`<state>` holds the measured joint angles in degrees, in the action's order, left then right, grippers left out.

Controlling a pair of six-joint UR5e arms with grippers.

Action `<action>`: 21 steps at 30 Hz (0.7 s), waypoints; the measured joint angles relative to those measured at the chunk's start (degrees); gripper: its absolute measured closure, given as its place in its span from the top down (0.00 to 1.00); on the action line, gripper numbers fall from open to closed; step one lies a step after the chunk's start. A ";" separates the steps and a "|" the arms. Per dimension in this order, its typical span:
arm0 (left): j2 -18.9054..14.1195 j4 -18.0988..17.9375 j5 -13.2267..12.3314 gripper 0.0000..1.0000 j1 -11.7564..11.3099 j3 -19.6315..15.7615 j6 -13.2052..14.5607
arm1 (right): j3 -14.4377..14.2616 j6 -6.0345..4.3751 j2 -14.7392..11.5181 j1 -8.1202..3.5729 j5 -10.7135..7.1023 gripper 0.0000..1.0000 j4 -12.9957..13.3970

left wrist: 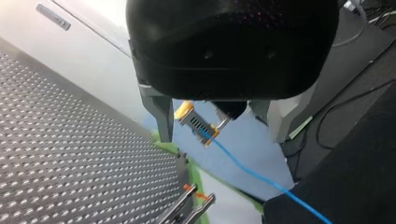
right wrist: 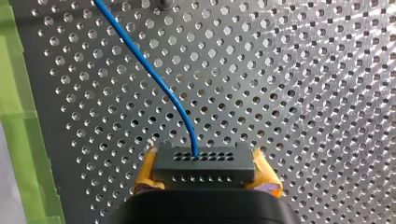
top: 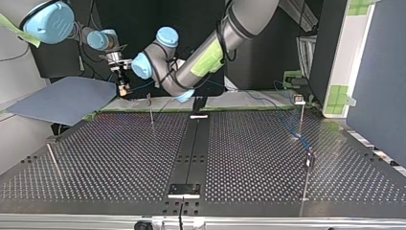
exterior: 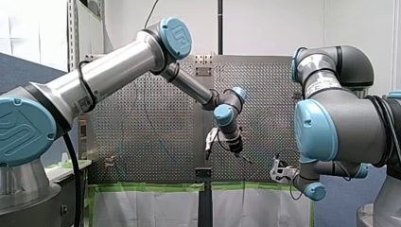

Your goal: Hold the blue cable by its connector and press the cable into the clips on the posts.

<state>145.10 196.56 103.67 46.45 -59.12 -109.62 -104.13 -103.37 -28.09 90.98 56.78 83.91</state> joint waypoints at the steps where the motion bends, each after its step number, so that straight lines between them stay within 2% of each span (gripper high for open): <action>1: 0.33 0.36 -0.39 1.00 0.09 0.38 0.15 | 0.01 0.00 0.00 0.04 0.00 0.00 -0.01; 8: 3.26 3.40 -2.68 1.00 -0.01 3.40 -1.15 | 0.00 -0.01 0.00 0.22 0.00 0.00 -0.05; 21: 8.65 9.88 -2.88 1.00 -1.38 9.89 -2.36 | 0.00 0.06 0.00 0.89 0.00 0.00 0.01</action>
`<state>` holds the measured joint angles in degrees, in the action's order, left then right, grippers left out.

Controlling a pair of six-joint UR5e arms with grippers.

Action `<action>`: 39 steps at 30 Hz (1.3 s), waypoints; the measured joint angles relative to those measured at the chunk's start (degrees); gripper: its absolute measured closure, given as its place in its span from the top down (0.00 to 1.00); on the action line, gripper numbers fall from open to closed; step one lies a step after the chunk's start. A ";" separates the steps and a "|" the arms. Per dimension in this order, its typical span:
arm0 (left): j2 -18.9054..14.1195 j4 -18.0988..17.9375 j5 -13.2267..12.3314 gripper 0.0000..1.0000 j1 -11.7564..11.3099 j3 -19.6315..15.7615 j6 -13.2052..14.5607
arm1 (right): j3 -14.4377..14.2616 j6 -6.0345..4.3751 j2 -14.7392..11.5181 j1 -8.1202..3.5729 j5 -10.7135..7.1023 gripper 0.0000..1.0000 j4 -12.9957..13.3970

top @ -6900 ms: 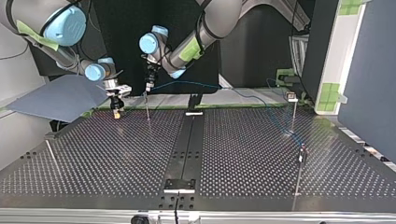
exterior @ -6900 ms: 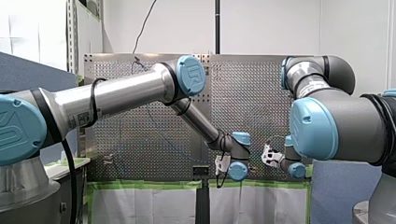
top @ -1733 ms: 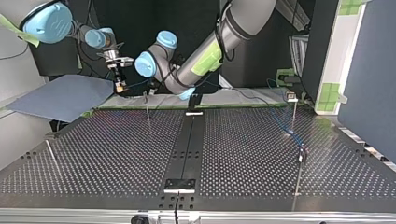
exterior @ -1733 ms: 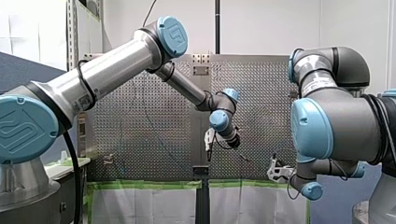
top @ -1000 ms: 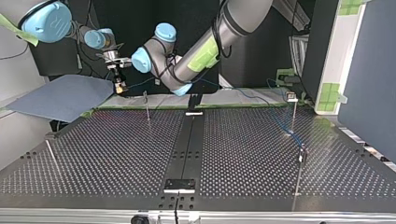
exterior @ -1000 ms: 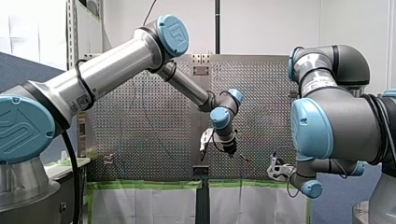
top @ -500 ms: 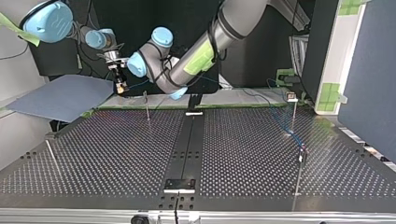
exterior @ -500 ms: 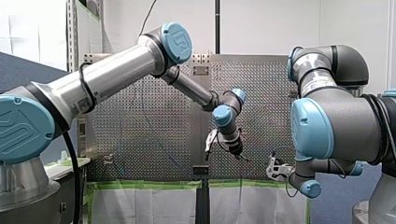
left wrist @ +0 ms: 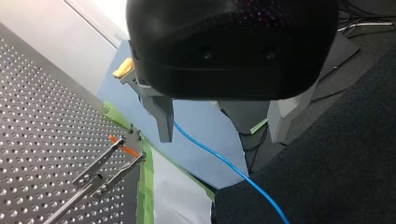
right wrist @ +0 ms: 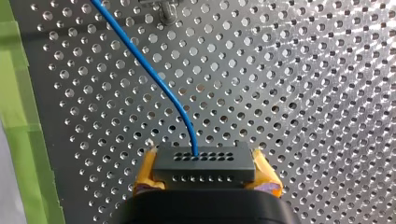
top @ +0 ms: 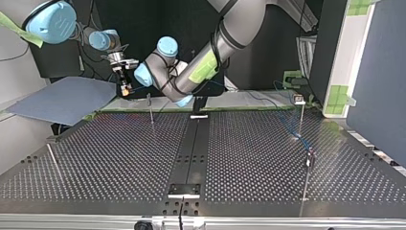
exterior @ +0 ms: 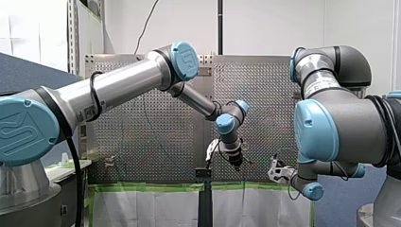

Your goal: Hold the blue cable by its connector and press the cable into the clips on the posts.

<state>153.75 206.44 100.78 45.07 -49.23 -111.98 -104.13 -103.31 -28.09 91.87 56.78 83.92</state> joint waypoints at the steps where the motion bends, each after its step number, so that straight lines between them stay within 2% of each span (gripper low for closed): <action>1: 0.09 0.49 0.02 1.00 0.03 0.48 -0.31 | 0.00 0.01 0.00 0.03 0.00 0.00 -0.01; 8: 0.26 3.80 0.10 1.00 0.44 3.06 -1.87 | 0.00 0.02 0.00 0.22 0.00 0.00 -0.05; 13: 0.30 6.01 0.54 1.00 0.46 3.11 -2.83 | 0.01 0.02 0.00 0.28 0.00 0.00 -0.06; 22: 0.29 10.44 1.13 1.00 -0.27 3.35 -6.39 | 0.00 0.02 0.00 0.46 0.00 0.00 -0.06; 29: 0.33 14.17 0.21 1.00 -0.96 4.13 -9.29 | 0.00 0.02 0.00 0.76 0.00 0.00 -0.06; 39: 2.66 19.06 -1.48 1.00 -1.71 5.27 -10.65 | 0.00 0.02 -0.02 1.05 0.00 0.00 -0.06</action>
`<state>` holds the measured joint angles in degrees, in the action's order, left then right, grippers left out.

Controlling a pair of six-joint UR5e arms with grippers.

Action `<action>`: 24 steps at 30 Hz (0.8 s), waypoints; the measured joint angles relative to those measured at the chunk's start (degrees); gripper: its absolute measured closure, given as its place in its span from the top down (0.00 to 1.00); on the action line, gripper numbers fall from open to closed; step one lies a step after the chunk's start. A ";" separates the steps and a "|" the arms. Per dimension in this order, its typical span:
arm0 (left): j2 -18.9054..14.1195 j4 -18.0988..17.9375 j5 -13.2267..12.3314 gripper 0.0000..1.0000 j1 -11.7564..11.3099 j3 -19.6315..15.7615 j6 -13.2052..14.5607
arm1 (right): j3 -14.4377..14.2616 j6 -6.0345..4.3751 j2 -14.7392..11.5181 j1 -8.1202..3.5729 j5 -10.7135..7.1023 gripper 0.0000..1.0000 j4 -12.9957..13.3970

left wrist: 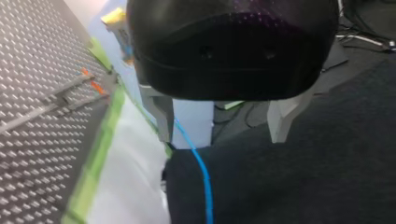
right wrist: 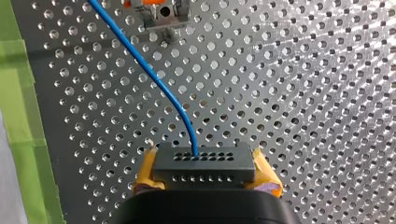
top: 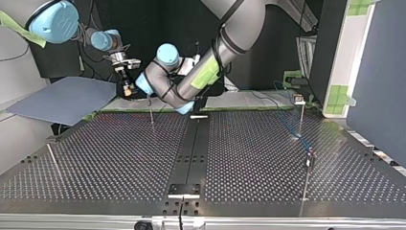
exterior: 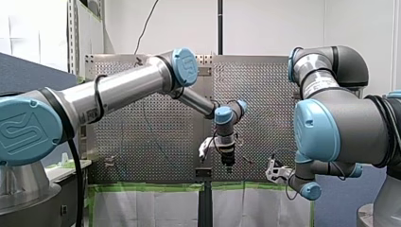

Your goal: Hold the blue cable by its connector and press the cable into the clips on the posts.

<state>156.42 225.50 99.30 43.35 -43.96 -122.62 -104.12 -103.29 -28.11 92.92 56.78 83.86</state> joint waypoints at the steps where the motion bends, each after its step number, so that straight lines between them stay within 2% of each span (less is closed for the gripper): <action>1: 0.40 0.39 -0.25 1.00 -0.04 0.10 -0.06 | 0.00 0.00 0.00 0.01 0.00 0.00 0.00; 6: 2.07 0.19 -1.43 1.00 -0.29 1.70 -1.18 | 0.00 0.00 -0.01 0.02 0.00 0.00 0.00; 14: 3.67 -3.46 -2.69 1.00 -0.55 5.56 -3.29 | 0.01 0.00 -0.02 0.12 0.03 0.00 0.00; 19: 4.18 -5.31 -2.90 1.00 -0.85 7.75 -3.62 | 0.06 0.00 -0.03 0.18 0.02 0.00 0.00; 24: 4.43 -6.02 -2.98 1.00 -1.40 8.35 -3.91 | 0.10 0.00 -0.04 0.35 0.04 0.00 0.00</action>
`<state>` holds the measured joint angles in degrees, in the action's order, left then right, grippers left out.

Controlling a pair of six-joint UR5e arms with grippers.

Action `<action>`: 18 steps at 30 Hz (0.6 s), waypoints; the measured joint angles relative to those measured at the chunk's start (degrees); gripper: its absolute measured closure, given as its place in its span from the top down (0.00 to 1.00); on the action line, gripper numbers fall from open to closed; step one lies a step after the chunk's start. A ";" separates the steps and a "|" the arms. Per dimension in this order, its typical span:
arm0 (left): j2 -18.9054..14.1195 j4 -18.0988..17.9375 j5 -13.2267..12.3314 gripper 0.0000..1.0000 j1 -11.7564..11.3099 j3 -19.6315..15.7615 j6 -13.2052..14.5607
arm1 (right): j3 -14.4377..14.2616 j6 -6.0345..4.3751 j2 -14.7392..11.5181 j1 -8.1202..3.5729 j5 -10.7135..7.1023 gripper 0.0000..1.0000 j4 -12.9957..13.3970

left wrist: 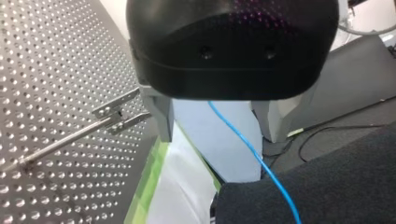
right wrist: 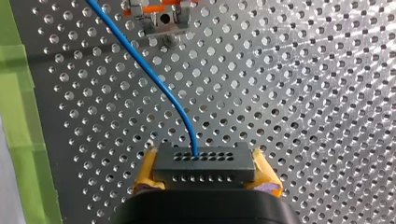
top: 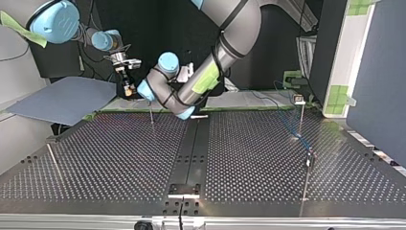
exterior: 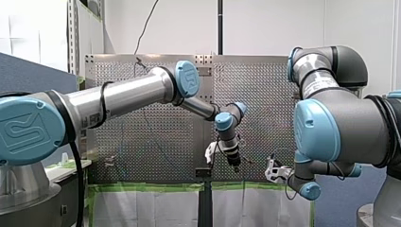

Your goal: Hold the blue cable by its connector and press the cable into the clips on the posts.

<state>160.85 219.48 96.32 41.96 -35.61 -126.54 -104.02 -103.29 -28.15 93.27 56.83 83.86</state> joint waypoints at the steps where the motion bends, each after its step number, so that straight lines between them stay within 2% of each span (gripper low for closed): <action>1: 0.11 -0.03 -0.02 1.00 -0.08 0.01 -0.03 | 0.00 0.00 0.01 0.03 0.01 0.00 0.00; 8: 1.45 0.08 -0.72 1.00 -0.86 0.03 -0.09 | 0.00 0.00 -0.01 0.16 0.14 0.00 0.00; 18: 1.58 1.01 -1.69 1.00 -1.65 -0.06 0.18 | 0.00 0.00 0.01 0.29 0.22 0.00 -0.06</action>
<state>162.43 220.49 94.64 40.30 -35.66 -126.36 -104.02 -103.29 -28.14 93.57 57.05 83.80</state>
